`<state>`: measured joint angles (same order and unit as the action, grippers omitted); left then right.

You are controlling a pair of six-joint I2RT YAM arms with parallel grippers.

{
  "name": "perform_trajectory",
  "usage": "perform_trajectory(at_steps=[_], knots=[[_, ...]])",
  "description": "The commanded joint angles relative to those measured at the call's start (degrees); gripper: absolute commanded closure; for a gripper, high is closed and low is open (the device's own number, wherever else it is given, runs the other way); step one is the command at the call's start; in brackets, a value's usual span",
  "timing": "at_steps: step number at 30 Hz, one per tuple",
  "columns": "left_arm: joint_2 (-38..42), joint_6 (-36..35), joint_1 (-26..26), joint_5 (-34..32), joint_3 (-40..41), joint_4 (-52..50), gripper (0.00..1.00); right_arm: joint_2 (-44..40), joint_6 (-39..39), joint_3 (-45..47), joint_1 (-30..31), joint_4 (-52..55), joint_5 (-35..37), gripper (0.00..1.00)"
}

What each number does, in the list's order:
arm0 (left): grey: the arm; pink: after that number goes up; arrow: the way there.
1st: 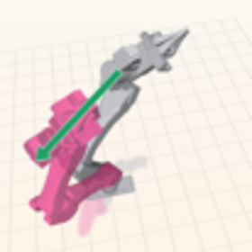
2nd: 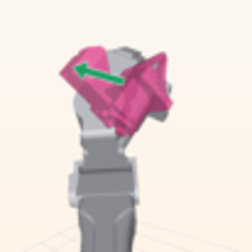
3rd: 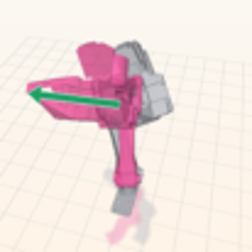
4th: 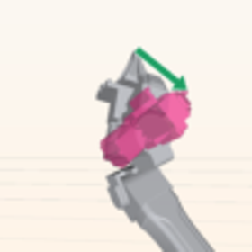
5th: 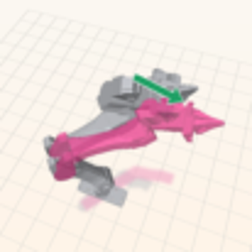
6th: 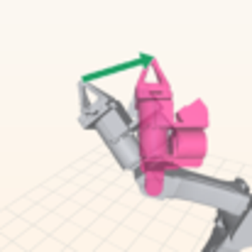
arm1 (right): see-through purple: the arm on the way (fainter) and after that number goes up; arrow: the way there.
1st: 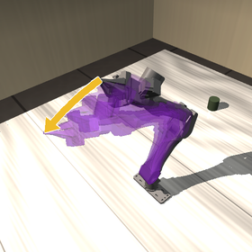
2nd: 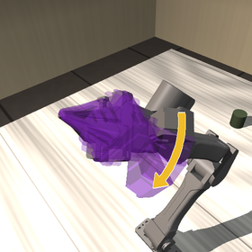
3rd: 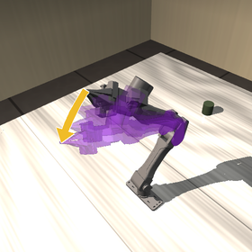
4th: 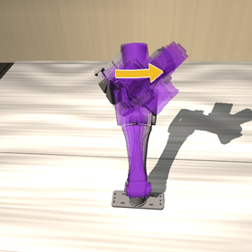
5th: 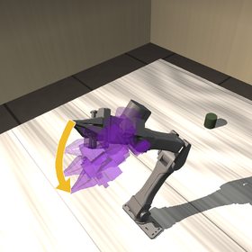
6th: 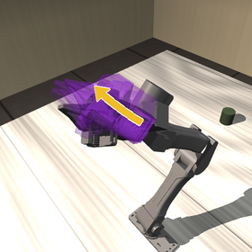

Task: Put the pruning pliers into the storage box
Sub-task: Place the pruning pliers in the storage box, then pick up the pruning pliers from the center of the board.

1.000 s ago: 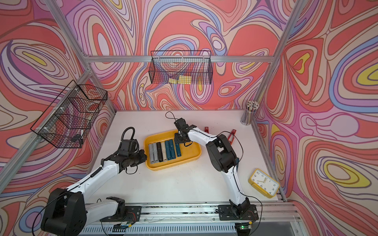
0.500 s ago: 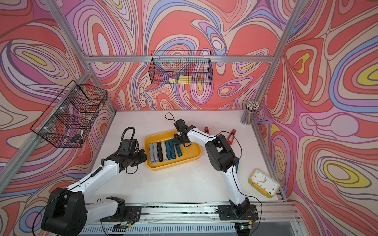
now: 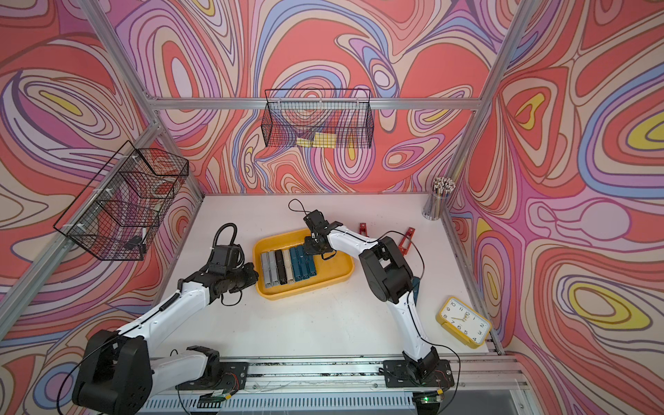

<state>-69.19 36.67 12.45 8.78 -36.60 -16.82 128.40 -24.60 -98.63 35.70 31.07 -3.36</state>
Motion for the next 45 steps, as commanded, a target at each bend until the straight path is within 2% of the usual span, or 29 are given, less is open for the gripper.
perform_trajectory(at_steps=[1,13,25,45], knots=[[-0.80,0.16,0.43,0.79,0.31,-0.12,1.00,0.26,-0.19,0.19,0.62,0.83,0.85,0.94],[-0.11,0.08,0.38,0.65,0.38,-0.41,1.00,-3.10,1.70,0.74,0.62,3.25,5.58,0.94],[0.81,-0.08,0.38,0.54,0.38,-1.07,1.00,-8.48,2.63,1.79,0.64,4.78,6.72,0.90],[1.24,-0.19,0.38,0.93,0.21,-0.58,0.99,-21.49,1.71,12.32,0.53,6.12,9.34,0.56]])
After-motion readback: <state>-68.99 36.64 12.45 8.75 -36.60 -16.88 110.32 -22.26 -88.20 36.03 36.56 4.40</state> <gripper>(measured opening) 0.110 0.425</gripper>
